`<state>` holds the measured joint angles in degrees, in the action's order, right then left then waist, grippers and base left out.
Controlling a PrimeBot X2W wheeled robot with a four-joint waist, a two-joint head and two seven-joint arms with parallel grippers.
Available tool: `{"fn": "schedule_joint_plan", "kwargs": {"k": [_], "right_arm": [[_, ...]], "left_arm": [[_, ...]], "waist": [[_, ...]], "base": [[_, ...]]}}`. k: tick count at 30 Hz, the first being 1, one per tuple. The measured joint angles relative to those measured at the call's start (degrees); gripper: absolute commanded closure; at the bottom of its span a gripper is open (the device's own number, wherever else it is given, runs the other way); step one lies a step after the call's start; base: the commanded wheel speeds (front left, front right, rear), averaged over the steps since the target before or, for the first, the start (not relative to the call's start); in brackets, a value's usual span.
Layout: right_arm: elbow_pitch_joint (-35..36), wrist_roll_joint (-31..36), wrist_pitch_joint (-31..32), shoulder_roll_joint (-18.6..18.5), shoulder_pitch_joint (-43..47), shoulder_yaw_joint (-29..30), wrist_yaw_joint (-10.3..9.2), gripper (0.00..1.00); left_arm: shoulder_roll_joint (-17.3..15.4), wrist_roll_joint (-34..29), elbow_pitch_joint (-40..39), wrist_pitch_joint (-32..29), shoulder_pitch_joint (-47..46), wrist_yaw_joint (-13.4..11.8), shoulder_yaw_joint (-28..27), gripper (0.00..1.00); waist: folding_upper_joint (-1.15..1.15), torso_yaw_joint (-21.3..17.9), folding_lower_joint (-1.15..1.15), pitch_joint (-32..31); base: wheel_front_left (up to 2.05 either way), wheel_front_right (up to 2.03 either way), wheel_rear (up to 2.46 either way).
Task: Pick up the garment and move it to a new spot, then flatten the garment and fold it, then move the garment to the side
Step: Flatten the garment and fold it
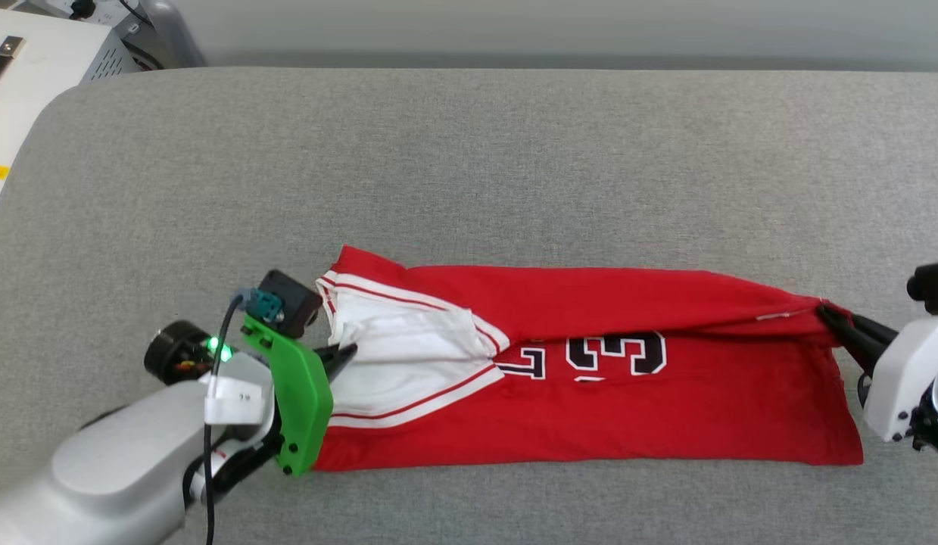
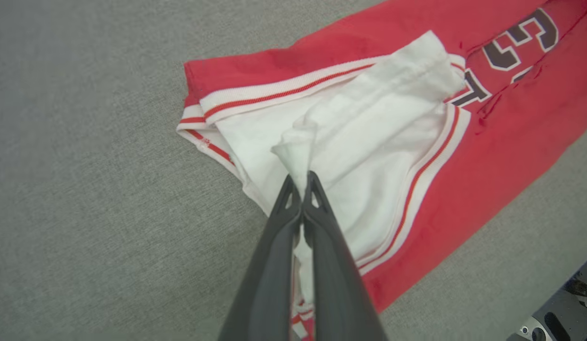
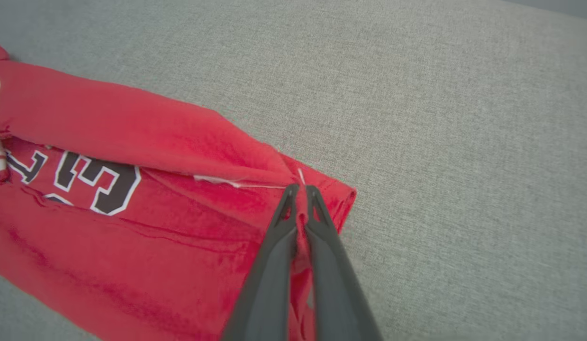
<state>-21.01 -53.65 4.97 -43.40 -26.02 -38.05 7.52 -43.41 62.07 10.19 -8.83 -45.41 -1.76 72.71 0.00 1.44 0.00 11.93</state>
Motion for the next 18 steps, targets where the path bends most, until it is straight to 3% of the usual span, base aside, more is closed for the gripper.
{"fn": "schedule_joint_plan", "kwargs": {"k": [18], "right_arm": [[0.6,-1.1,0.2,0.4,8.5,1.9,0.01,1.00]], "left_arm": [[0.8,0.3,1.1,1.3,7.0,-2.1,0.1,1.00]], "waist": [[0.00,0.5,0.00,1.5]], "base": [[0.00,0.00,0.00]]}}
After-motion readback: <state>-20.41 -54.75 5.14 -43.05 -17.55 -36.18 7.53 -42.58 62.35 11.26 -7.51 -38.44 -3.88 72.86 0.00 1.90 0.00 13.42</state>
